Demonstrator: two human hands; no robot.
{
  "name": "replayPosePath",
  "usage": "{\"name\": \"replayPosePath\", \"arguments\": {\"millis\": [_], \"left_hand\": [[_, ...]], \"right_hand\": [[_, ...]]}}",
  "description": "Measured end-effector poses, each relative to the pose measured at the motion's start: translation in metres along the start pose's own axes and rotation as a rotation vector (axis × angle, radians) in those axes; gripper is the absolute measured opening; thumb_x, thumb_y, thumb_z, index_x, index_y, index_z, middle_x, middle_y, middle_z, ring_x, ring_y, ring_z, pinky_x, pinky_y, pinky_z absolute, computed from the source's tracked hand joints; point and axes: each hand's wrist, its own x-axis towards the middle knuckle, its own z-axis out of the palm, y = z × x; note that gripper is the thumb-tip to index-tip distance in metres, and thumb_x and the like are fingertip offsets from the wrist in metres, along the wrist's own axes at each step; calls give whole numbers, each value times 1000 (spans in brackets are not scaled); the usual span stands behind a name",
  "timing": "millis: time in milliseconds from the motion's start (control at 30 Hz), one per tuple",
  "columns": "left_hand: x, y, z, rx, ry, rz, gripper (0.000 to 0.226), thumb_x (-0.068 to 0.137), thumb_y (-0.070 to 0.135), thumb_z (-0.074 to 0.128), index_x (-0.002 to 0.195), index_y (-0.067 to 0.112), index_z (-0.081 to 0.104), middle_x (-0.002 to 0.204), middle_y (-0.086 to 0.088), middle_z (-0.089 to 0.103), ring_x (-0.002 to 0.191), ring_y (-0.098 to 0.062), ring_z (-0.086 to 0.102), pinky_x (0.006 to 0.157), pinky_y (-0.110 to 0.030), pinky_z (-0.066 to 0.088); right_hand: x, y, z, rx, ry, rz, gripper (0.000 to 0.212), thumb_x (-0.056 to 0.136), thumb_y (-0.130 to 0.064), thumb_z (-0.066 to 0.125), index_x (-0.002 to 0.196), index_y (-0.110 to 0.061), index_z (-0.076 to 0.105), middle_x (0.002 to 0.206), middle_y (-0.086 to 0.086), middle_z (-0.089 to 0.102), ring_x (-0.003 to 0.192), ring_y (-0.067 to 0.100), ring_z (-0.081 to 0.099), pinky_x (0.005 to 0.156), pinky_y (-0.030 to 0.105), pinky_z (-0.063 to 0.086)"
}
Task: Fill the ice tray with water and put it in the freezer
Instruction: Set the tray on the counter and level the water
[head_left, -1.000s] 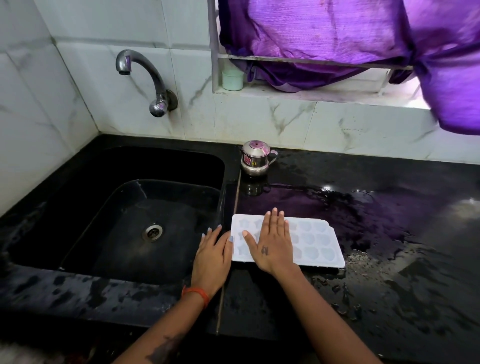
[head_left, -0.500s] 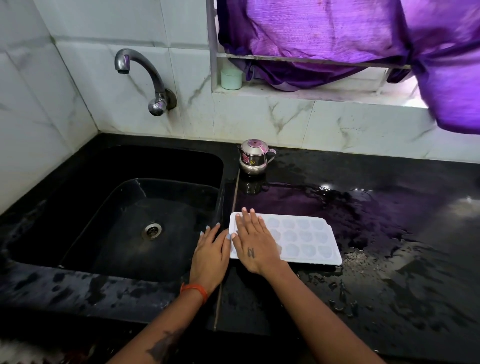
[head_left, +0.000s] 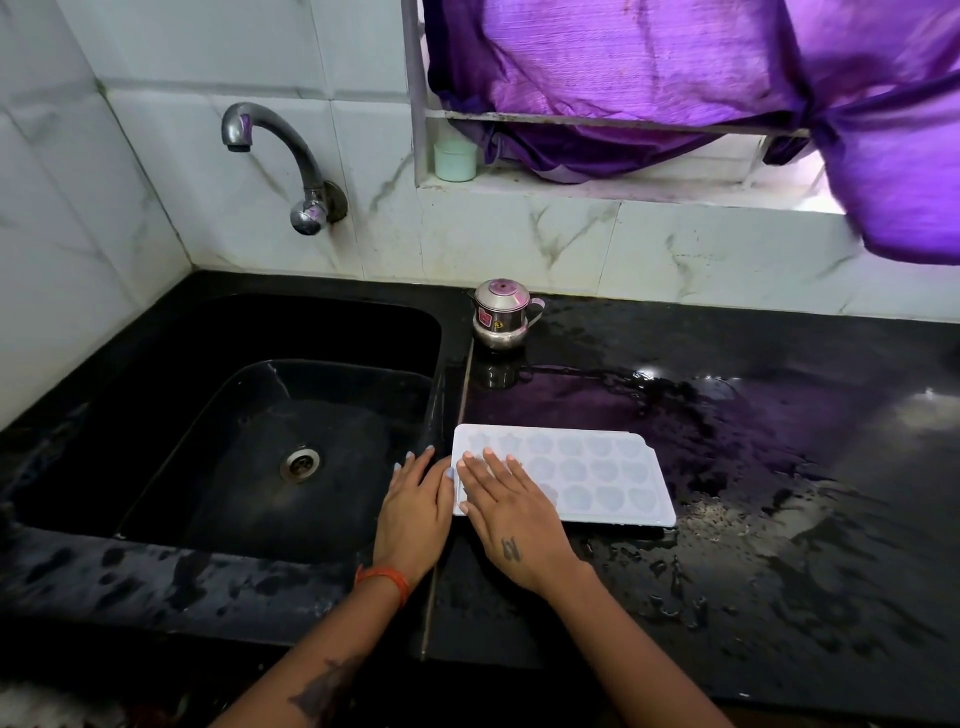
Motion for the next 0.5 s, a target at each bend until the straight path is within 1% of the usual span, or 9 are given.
{"name": "replayPosePath", "arguments": {"millis": [33,100,167,200,300,367,433,500], "left_hand": [[0,0,0,1,1,2,68,88,51,9,133,22,50,148,-4,38,142,-20,23,114,-21,3],[-1,0,0,3,3,6,74,84,54,5,133,22,50,148,-4,38,142,-20,24,114,-22,3],[0,1,-1,6,-1,1,72,86,53,7,133,21,50,148,-5,38,142,-20,23,114,-22,3],[0,1,-1,6,-2,2,71,86,53,7,133,21,50,148,-5,38,142,-20,23,115,-22,3],[-1,1,-2,9,-2,12,77,83,55,3,133,21,50,149,-4,38,142,-20,23,115,-23,3],[-2,1,-2,10,-4,13,78,83,55,2,134,21,50,149,-4,37,142,-20,23,115,-22,2],[-2,1,-3,9,-2,10,78,83,55,2,134,20,50,149,-4,37,143,-20,23,114,-22,2],[-2,1,-3,19,-3,11,76,84,55,4,135,20,49,149,-4,37,143,-20,22,114,-21,1]], "right_hand": [[-2,3,3,-10,-1,0,64,102,-35,2,129,-17,57,134,-2,57,129,17,49,112,37,28],[-8,7,7,-33,21,-19,53,102,-35,14,130,-19,57,134,-3,56,128,18,49,107,37,24],[-14,13,10,-72,104,-43,46,97,-32,28,131,-20,54,137,-3,54,130,19,47,107,38,23],[-16,15,11,-89,126,-47,45,94,-30,31,133,-21,53,138,-3,53,131,20,47,107,39,23],[-25,25,14,-81,153,-57,47,91,-21,35,138,-22,45,141,-4,50,133,21,44,109,40,20],[-29,32,15,-61,186,-50,53,89,-14,45,140,-24,41,143,-4,48,135,20,41,111,40,17],[-35,39,17,-23,211,-39,64,84,-7,58,142,-24,38,145,-3,44,137,21,37,112,39,14],[-42,46,15,-5,219,-25,68,83,-5,61,143,-24,35,146,-2,44,138,22,35,113,39,13]]}}
